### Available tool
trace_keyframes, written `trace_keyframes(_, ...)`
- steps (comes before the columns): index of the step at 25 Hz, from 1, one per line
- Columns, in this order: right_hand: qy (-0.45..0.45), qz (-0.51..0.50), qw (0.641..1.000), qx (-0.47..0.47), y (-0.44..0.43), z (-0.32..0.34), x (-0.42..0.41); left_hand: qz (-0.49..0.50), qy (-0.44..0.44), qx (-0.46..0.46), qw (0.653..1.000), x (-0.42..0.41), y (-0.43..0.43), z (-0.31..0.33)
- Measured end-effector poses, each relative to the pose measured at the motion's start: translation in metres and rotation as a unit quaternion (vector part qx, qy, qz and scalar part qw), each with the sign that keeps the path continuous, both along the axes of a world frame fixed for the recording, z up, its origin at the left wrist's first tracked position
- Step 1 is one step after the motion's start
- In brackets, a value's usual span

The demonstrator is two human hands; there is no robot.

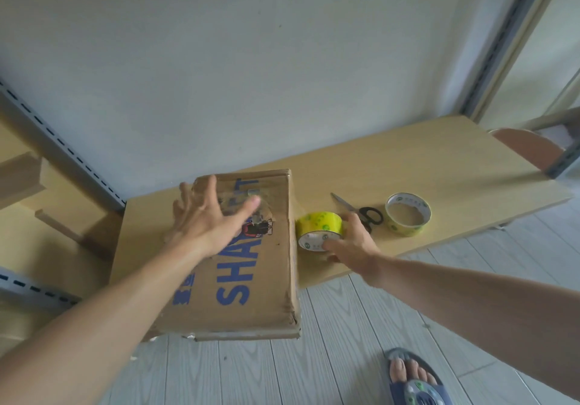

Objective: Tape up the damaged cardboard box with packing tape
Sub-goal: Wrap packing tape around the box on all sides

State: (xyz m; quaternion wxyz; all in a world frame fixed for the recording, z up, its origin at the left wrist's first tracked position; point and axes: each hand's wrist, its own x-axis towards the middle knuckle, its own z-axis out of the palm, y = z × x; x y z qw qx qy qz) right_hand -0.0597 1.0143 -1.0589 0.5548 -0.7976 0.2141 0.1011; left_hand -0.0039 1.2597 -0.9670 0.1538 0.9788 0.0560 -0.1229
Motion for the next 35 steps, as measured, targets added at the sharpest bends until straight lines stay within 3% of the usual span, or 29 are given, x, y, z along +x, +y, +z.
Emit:
trace_keyframes(2,0.029,-0.098,0.995,0.024,0.016,-0.008,-0.009,0.007,0.001,-0.033,0.999,-0.001,0.026,-0.005)
trace_keyframes(4,0.078,-0.133,0.986,0.063,0.029,-0.006,-0.017,0.019,-0.008,-0.100,0.995,-0.003,0.040,-0.008)
trace_keyframes(7,0.196,-0.061,0.961,0.184,0.053,0.003,-0.032,0.078,0.009,-0.210,0.975,-0.003,0.048,-0.012)
trace_keyframes(10,0.220,-0.045,0.954,0.198,0.076,0.008,-0.040,0.092,0.016,-0.247,0.964,-0.004,0.051,-0.014)
trace_keyframes(14,0.170,-0.060,0.978,0.103,0.089,0.009,-0.046,0.104,0.001,-0.291,0.951,-0.005,0.058,-0.017)
trace_keyframes(18,0.059,-0.039,0.997,0.021,0.083,0.033,-0.065,0.113,0.004,-0.349,0.930,-0.006,0.063,-0.021)
trace_keyframes(20,-0.006,-0.036,0.999,-0.003,0.075,0.050,-0.064,0.129,-0.021,-0.316,0.940,-0.016,0.061,-0.020)
trace_keyframes(24,-0.075,-0.007,0.996,-0.039,0.071,0.069,-0.054,0.059,-0.135,-0.223,0.964,-0.015,0.073,-0.009)
trace_keyframes(26,-0.093,0.009,0.996,-0.014,0.079,0.072,-0.051,0.047,-0.145,-0.312,0.938,-0.009,0.065,0.012)
trace_keyframes(29,-0.086,-0.007,0.996,0.035,0.091,0.076,-0.040,-0.034,-0.069,-0.487,0.870,-0.009,0.048,0.029)
trace_keyframes(32,-0.163,-0.014,0.985,0.063,0.085,0.102,-0.008,-0.059,-0.033,-0.489,0.870,-0.004,0.055,0.028)
trace_keyframes(35,-0.240,0.068,0.968,0.039,0.080,0.128,0.034,-0.091,-0.032,-0.526,0.845,-0.004,0.065,0.026)
